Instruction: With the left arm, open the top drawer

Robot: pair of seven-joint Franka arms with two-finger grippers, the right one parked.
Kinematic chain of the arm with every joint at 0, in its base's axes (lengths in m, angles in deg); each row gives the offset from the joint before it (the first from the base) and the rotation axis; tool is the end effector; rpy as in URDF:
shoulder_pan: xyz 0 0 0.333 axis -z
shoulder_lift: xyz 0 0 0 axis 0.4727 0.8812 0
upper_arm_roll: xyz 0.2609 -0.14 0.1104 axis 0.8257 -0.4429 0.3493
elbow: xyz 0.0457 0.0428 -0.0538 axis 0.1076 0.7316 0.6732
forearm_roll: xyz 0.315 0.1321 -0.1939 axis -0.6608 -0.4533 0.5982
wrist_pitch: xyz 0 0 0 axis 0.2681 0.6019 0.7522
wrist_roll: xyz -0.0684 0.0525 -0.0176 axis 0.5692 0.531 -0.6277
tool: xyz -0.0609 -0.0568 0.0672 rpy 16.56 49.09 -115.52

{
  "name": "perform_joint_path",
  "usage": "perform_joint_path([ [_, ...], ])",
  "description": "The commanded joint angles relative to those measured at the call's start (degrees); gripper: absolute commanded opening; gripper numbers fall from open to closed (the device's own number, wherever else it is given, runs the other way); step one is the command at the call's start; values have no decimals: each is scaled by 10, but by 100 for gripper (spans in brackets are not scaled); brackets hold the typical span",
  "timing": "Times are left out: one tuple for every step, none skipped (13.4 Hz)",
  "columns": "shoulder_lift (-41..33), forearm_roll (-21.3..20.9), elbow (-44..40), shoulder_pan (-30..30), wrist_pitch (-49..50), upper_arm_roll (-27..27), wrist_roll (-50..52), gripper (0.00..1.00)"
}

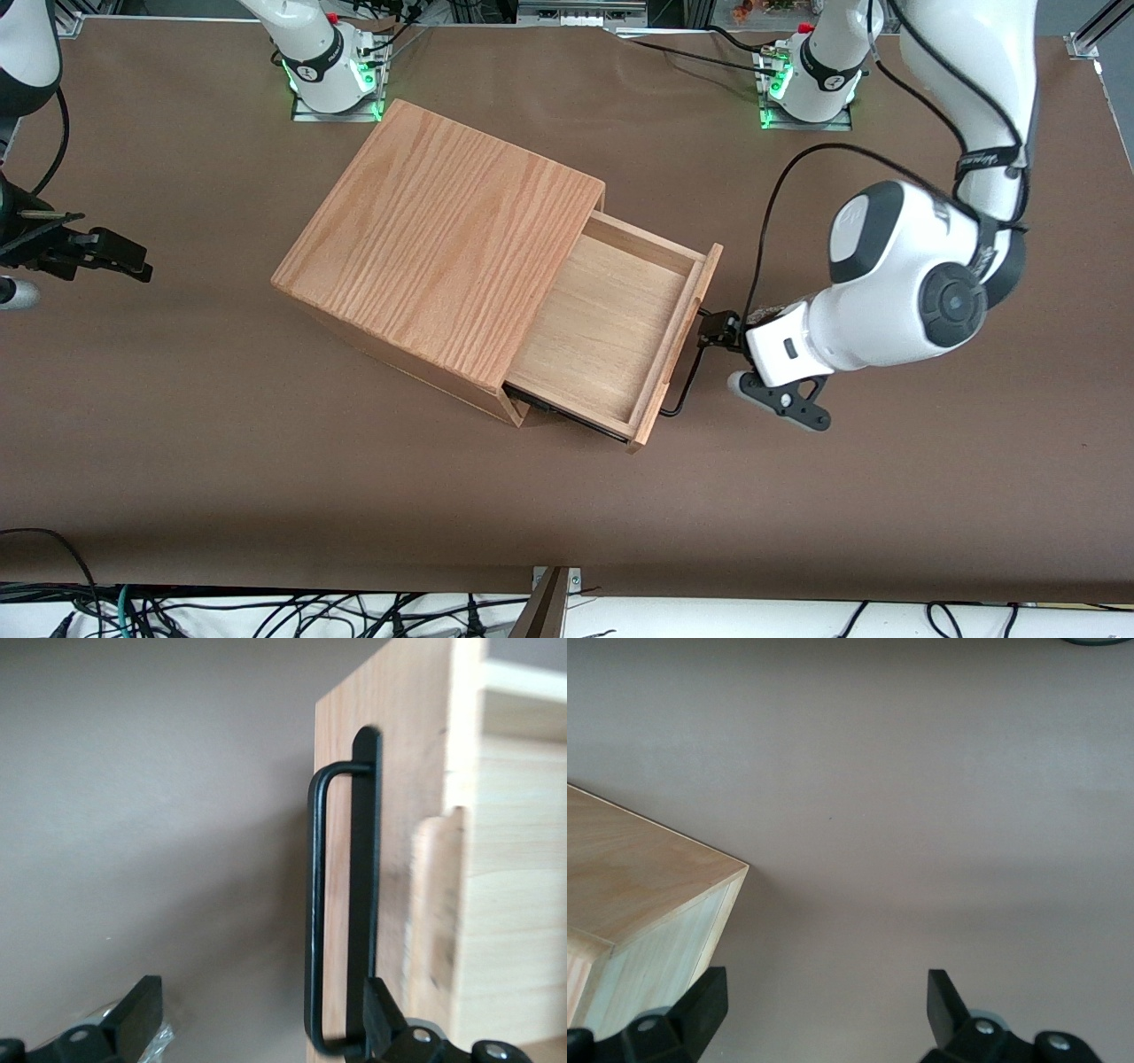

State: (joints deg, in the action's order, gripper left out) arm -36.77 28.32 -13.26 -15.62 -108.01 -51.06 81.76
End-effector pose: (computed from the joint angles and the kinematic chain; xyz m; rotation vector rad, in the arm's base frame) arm 0.6838 -0.2267 0.4540 2.7798 -0.5163 -0.0570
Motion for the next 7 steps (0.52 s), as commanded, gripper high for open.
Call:
perform_joint_path([
  [-68,-35,8,-20,57,2,-3,100],
  [-88,-51,11,-27,71,3,-2,100],
  [-101,-77,11,-34,89,3,-2,100],
  [-113,-106,11,-42,111,3,-3,100],
  [-126,-120,13,-47,139,3,-2,100],
  [-137,-133,15,-53,165,3,1,100],
  [-148,-160,20,-55,184,3,9,100],
])
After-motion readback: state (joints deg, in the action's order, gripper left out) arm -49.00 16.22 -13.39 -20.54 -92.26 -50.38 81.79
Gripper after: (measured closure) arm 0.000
